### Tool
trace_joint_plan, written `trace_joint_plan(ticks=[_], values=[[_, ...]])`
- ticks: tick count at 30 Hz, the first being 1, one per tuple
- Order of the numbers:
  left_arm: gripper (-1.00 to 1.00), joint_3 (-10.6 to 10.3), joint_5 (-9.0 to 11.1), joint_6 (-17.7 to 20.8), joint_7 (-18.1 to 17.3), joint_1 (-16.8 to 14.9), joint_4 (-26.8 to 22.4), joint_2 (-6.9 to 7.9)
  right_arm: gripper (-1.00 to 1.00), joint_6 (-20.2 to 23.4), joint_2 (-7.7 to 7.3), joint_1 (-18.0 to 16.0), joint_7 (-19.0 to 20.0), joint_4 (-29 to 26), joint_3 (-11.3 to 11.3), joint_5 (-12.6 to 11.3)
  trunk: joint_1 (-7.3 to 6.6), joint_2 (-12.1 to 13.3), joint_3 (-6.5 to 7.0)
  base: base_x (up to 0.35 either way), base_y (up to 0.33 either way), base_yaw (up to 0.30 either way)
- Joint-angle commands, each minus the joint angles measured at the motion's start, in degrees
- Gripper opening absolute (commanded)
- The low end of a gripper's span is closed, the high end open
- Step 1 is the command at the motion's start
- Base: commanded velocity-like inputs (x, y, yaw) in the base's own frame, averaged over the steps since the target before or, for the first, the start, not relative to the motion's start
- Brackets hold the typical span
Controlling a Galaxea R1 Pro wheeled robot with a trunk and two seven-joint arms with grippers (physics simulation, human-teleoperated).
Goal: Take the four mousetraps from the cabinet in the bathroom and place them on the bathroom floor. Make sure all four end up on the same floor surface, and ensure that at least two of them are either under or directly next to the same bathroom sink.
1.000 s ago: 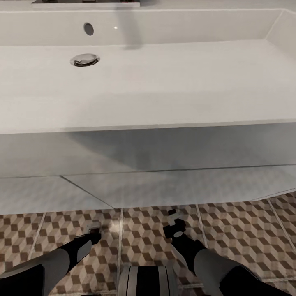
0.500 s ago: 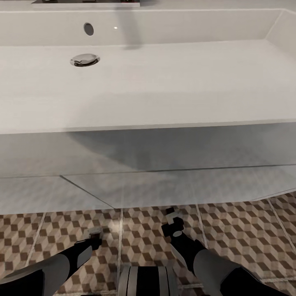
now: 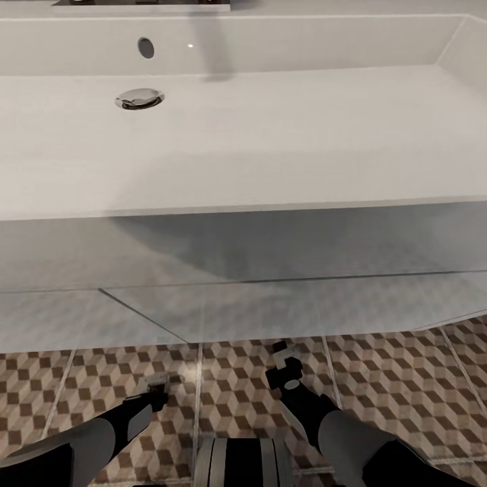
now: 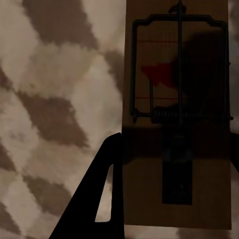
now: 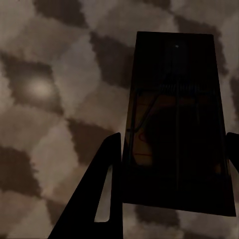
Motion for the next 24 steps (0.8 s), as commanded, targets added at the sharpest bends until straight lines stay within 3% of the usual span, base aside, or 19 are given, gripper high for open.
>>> trace_joint_plan(ticks=[1,8,15,24], values=[[-1.00,-0.58,0.49,0.19,0.46,-0.01,-0.26,0.07,-1.00,-0.08,0.00,-0.04,-0.28,0.03,0.50,-0.65,-0.01,-0.01,-0.03,0.000,0.000,0.000],[-1.00,-0.54,0.46,0.86,0.89,-0.26,-0.49,-0.92,-1.00,1.31,0.00,-0.04,-0.80,0.06,0.39,-0.87,-0.01,-0.01,-0.03,0.000,0.000,0.000],[-1.00,-0.47,0.45,1.58,0.89,-3.74,-0.51,-2.07,-1.00,7.78,0.00,-1.65,-1.07,-0.11,0.18,-0.95,-0.01,-0.01,-0.03,0.000,0.000,0.000],[-1.00,-0.47,0.53,2.13,0.94,-6.58,-0.46,-2.92,-1.00,8.75,0.00,-2.64,-1.41,-0.13,0.07,-1.24,-0.01,-0.01,-0.03,0.000,0.000,0.000]])
